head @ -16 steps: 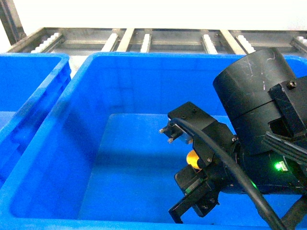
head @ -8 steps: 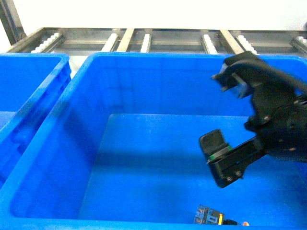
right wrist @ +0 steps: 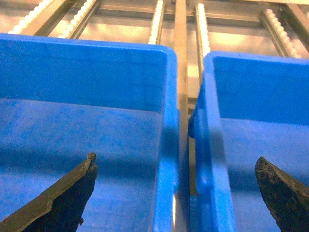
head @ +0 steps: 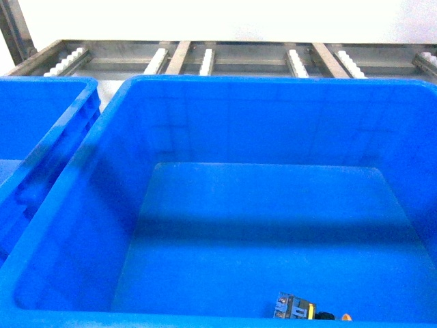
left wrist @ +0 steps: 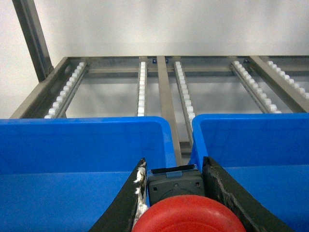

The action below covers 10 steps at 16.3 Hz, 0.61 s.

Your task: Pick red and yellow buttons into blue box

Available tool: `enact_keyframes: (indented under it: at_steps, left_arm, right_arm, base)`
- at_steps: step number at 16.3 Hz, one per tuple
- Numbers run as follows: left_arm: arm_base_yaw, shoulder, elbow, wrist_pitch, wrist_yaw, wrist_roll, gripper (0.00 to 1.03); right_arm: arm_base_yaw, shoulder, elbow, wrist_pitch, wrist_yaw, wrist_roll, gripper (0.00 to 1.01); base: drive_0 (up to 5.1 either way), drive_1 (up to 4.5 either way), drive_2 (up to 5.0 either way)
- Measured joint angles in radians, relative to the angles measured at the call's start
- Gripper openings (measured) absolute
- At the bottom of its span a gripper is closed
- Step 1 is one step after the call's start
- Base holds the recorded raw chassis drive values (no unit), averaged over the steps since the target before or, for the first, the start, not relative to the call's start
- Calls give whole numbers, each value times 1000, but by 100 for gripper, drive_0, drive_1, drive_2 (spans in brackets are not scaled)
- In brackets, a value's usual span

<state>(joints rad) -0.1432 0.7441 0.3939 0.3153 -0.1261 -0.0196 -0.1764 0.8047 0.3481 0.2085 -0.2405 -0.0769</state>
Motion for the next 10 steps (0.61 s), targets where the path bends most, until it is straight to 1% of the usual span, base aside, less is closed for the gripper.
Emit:
enact_keyframes:
  at_steps: [1, 2, 3, 4, 5, 6, 7, 8, 9, 10]
  left_arm:
    - [0, 0, 0, 0, 0, 0, 30]
    - [0, 0, 0, 0, 0, 0, 30]
    - [0, 0, 0, 0, 0, 0, 30]
    - [0, 0, 0, 0, 0, 0, 30]
    - [0, 0, 0, 0, 0, 0, 30]
    - [0, 0, 0, 0, 0, 0, 30]
    - [0, 0, 0, 1, 0, 0, 30]
    - [0, 0, 0, 0, 0, 0, 30]
    - [0, 0, 0, 0, 0, 0, 30]
    - [0, 0, 0, 0, 0, 0, 30]
  right_arm:
    - [-102, -130, -47, -84, -80, 26, 98]
    - [-156, -203, -71, -131, -126, 42, 98]
    - [-219, -293, -95, -190, -186, 59, 98]
    - [-272, -379, -118, -238, -239, 71, 98]
    - [-304, -442, -135, -284, -279, 76, 98]
    - [-321, -520, -154, -352, -309, 87, 98]
    - [-275, -577, -180, -397, -278, 100, 98]
    - [-195, -608, -197, -411, -226, 114, 98]
    - [-87, -641, -208, -420, -148, 138, 98]
    - [-9, -658, -222, -428, -77, 147, 98]
  base:
    - [0, 0, 0]
    - [0, 0, 0]
    - [0, 0, 0]
    - [0, 0, 0]
    - [0, 0, 0]
    - [0, 0, 0]
    - [0, 0, 0]
    - [0, 0, 0]
    - [0, 0, 0]
    - [0, 0, 0]
